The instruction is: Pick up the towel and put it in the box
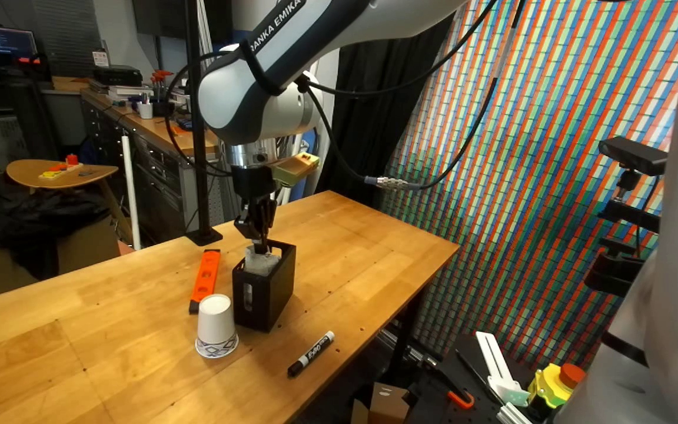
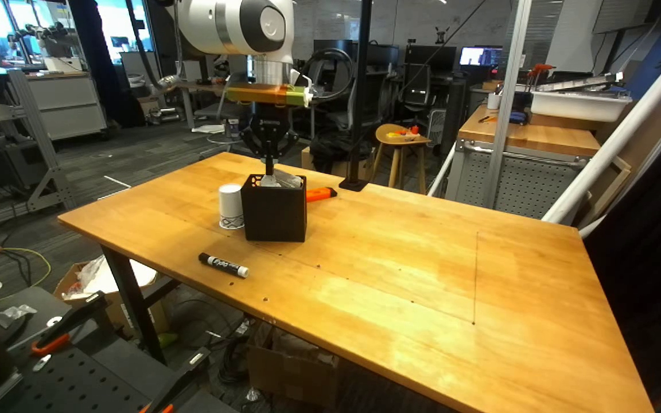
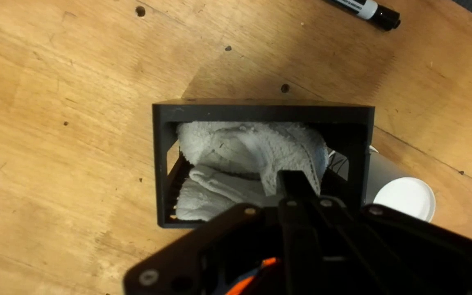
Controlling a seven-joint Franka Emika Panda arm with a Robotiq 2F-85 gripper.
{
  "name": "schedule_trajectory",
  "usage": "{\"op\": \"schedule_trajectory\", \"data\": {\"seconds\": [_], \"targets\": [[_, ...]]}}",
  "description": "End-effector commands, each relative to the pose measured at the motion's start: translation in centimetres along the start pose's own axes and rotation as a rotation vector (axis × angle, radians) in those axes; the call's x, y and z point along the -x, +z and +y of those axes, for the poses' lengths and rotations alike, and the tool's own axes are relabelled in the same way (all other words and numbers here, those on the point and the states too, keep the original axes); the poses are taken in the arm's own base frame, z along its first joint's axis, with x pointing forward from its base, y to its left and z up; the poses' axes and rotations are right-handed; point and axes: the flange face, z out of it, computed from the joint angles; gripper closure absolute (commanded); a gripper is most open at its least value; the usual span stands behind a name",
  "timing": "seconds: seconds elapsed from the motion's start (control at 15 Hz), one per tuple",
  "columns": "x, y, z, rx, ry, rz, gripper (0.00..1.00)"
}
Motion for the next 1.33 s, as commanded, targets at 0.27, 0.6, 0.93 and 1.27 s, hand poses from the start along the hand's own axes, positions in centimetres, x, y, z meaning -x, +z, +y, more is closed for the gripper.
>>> {"op": "schedule_trajectory", "data": {"seconds": [0.27,0.6,0.93,1.27], "targets": [[-0.6,0.1,0.0,-0.015,-0.004,0.005,0.99],[-1.3,1.7,0.3,-0.036,0.008,-0.007,0.99],[-2.6,4.8,1.6,-0.074,0.041,-0.026,0.99],[-3.1,8.9,3.0,-0.115,0.07,-0.069,0.99]]}}
